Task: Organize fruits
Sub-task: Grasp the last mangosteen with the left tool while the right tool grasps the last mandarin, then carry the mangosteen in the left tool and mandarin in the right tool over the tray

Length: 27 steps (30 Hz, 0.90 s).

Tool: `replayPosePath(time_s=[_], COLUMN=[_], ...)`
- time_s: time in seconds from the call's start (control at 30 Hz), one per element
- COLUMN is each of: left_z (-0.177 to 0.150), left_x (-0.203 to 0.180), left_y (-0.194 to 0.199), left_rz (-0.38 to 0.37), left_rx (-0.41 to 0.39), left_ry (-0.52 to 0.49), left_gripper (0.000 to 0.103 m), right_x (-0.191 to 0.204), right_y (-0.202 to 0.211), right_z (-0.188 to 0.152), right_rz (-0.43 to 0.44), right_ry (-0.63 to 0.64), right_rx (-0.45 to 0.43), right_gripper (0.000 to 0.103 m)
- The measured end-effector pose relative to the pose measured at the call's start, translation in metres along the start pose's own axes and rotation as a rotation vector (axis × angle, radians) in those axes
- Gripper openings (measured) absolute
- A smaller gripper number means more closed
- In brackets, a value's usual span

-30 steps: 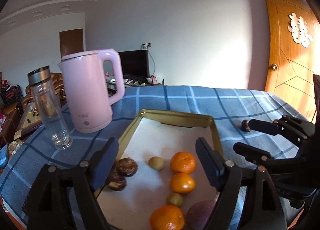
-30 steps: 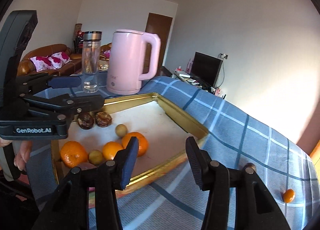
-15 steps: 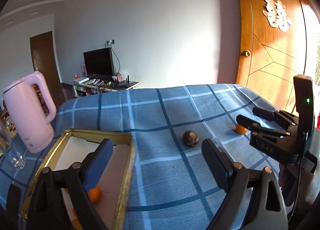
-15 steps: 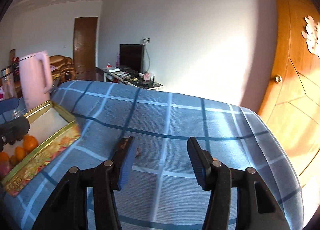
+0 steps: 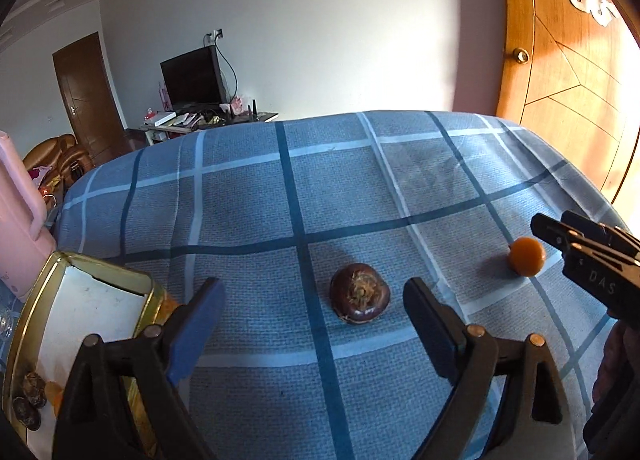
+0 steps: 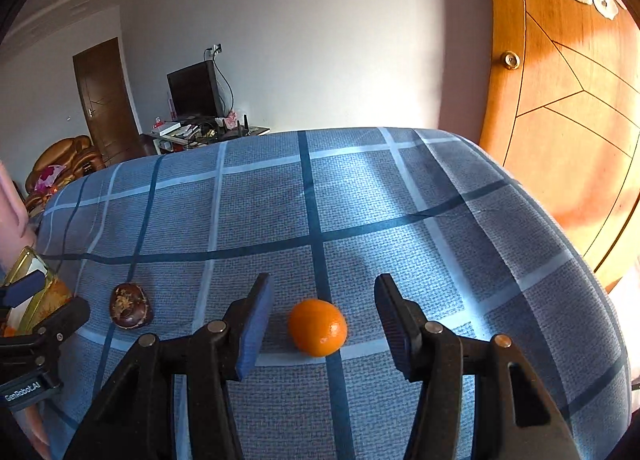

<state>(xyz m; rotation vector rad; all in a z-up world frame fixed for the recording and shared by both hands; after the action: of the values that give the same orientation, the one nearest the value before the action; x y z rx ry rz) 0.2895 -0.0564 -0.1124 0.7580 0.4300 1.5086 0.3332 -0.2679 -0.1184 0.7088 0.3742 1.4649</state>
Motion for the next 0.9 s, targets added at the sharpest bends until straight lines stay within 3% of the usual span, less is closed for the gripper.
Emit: replayPosePath(time_s=[0.3, 0.43, 0.57, 0.63, 0.7, 0.9], left_z=[-0.004, -0.005, -0.005, -0.004, -0.005, -0.007], left_x=[0.001, -0.002, -0.01, -0.015, -0.017, -0.015], left_y=[-0.041, -0.05, -0.054, -0.057, -0.06, -0.058], left_rz=[-0.046, -0.083, -0.12, -0.153, -0.174, -0.197], left_rx=[0.059, 0.078, 0.092, 0.103, 0.119, 0.108], left_ry=[0.056, 0.064, 0.048, 0.034, 0.034, 0.039], left_gripper=[0.093, 0.091, 0.081, 0.069, 0.048, 0.046], right_x=[0.001, 0.0, 0.003, 0.004, 0.005, 0.011], right_y=[-0.021, -0.025, -0.033, -0.034, -0.034, -0.027], right_z=[-0.016, -0.018, -0.021, -0.022, -0.022, -0.022], right_rz=[0.014, 0.03, 0.039, 0.044, 0.052, 0.069], right_ry=[0.006, -0.001, 0.014, 0.021, 0.023, 0.05], right_rx=[0.082, 0.106, 0.146, 0.156, 0.157, 0.126], right_gripper=[0.054, 0.048, 0.04, 0.039, 0.039, 0.039])
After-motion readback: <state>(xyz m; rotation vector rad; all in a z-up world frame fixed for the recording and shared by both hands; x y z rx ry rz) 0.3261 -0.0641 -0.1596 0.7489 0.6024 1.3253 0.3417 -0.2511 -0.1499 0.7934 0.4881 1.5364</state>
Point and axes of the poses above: each gripper's, at about its wrist camera, not at the fingertips, and y roughly against the way its jaws point, x to its left, z to its top, the point moved 6 cm from there along -y, roughly the way its jaws point, and after that the axes turned 11 degrees about -y, right-handed, at the moved point
